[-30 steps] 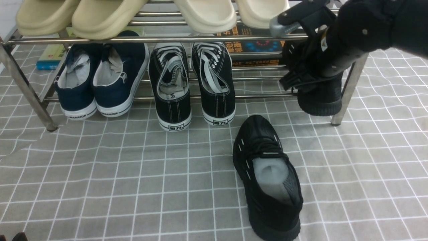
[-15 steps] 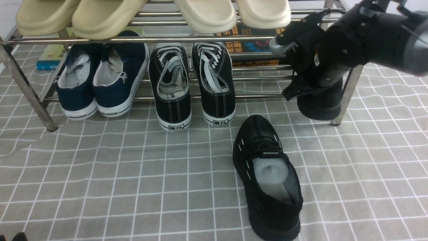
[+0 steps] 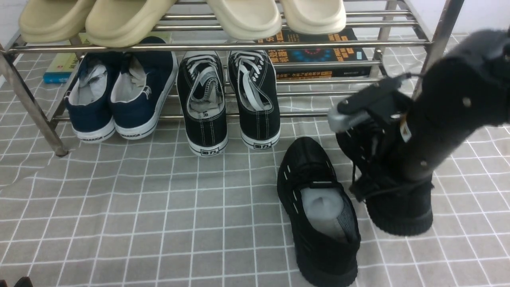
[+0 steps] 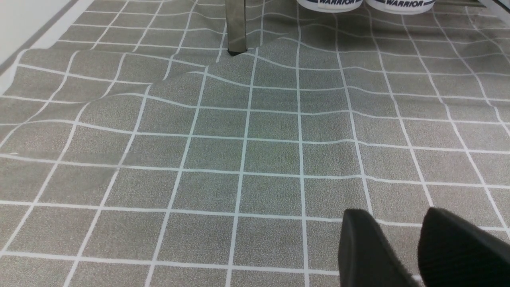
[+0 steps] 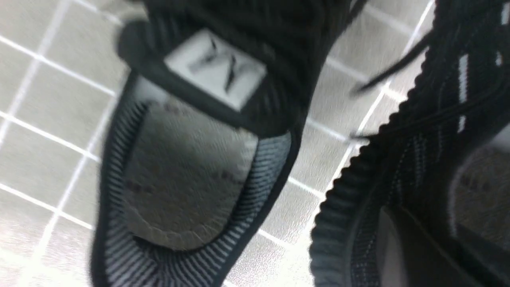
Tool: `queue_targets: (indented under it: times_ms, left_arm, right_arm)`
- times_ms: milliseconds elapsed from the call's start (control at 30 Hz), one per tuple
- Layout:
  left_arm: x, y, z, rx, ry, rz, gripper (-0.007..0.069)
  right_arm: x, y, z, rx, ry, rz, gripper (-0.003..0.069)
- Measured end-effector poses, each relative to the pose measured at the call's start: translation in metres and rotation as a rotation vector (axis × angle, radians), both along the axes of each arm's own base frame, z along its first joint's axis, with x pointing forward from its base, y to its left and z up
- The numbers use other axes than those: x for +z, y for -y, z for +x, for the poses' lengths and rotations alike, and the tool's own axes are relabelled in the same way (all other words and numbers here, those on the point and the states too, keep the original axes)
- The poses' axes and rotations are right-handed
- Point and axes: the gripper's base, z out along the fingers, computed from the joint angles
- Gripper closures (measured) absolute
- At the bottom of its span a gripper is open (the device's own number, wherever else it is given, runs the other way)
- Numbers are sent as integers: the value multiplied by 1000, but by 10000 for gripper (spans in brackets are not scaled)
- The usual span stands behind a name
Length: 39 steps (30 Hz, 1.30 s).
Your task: Take the shoes off the shelf with your hand from the grey coffee tablecloth.
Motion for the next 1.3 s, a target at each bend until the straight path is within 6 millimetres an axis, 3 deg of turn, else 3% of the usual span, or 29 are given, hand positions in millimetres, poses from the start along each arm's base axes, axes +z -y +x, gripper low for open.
queue_targets:
  times_ms: [233, 533, 667, 767, 867, 933, 967, 1067, 1100, 1200, 1300]
  left_arm:
    - [0, 0, 0, 0, -1, 0, 384]
    - [0, 0, 0, 0, 0, 0, 384]
    - [0, 0, 0, 0, 0, 0, 384]
    - [0, 0, 0, 0, 0, 0, 384]
    - [0, 0, 0, 0, 0, 0, 384]
    - [0, 0, 0, 0, 0, 0, 384]
    - [0, 0, 0, 0, 0, 0, 384]
    - [0, 0, 0, 0, 0, 0, 384]
    - [0, 0, 0, 0, 0, 0, 384]
    - [0, 0, 0, 0, 0, 0, 384]
    - [0, 0, 0, 0, 0, 0, 384]
  right_arm:
    - [-29, 4, -8, -16, -16, 21, 655]
    - [-33, 3, -15, -45, -79, 42, 640]
    - [-34, 4, -16, -47, -92, 35, 589]
    - [-30, 4, -17, -50, -120, 20, 445]
    - [-11, 4, -16, -52, -136, 5, 314]
    - [-1, 5, -17, -53, -138, 2, 287]
    - [17, 7, -21, -53, -129, 6, 272]
    - [52, 20, -38, -51, -80, 30, 333]
    - [54, 21, -39, -51, -78, 30, 340]
    - [90, 43, -72, -65, 42, 119, 504]
    - [99, 66, -105, -80, 209, 256, 659]
